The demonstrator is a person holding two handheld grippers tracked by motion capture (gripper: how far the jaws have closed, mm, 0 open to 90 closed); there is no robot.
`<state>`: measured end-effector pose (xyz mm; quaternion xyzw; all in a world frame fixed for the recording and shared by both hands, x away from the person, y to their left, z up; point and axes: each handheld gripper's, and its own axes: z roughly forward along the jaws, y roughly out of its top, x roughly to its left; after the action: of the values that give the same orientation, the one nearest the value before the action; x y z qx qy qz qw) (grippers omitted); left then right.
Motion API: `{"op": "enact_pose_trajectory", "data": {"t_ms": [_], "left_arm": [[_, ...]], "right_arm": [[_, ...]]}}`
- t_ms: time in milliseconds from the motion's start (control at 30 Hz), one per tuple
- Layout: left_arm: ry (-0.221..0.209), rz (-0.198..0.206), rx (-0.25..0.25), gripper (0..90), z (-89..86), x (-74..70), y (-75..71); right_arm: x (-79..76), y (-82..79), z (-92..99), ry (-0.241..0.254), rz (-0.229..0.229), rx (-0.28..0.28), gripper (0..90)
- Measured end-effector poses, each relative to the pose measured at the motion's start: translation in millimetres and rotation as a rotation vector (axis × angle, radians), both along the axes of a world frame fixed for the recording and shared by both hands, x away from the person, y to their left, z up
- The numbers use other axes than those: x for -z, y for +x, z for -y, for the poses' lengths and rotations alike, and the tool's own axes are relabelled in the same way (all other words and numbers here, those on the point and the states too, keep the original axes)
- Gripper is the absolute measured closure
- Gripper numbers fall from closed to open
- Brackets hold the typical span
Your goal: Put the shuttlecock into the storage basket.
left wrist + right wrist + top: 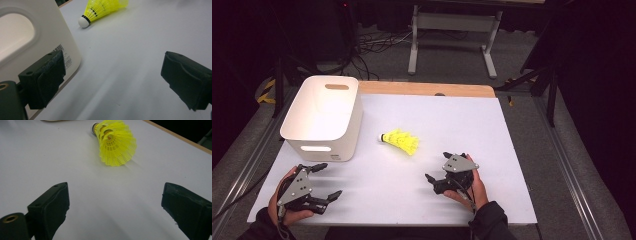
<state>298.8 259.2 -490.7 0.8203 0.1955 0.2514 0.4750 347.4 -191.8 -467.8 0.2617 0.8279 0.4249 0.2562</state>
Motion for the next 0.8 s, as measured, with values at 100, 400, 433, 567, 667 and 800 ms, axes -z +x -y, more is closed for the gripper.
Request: {"op": "enact_pose_trajectory", "data": {"t_ms": [100, 400, 433, 567, 667, 800], "left_arm": [[0.005, 0.003, -0.003, 6.4, 0.2, -0.4, 0.4], [0.01, 0.006, 0.01, 6.4, 2.2, -0.6, 1.2], [0.004, 0.005, 0.009, 6.4, 1.7, -0.9, 0.5], [-0.006, 0.005, 0.01, 6.4, 0.7, -1.8, -0.8], [0.006, 0.016, 0.016, 6.4, 1.0, -2.5, -1.4], [-0.002, 0.008, 0.022, 6.5, 2.0, -2.0, -1.3]], "right_arm": [[1.0, 5.1, -4.5, -0.006, -0.03, -0.004, 9.6], [7.3, 23.2, -26.1, -0.02, -0.126, -0.048, 15.7], [8.1, 25.7, -29.5, -0.022, -0.134, -0.05, 16.0], [6.6, 36.2, -43.0, -0.002, -0.161, -0.065, 17.0], [5.7, 43.5, -53.3, 0.009, -0.166, -0.064, 17.4], [7.1, 51.2, -66.4, 0.004, -0.193, -0.068, 18.2]]}}
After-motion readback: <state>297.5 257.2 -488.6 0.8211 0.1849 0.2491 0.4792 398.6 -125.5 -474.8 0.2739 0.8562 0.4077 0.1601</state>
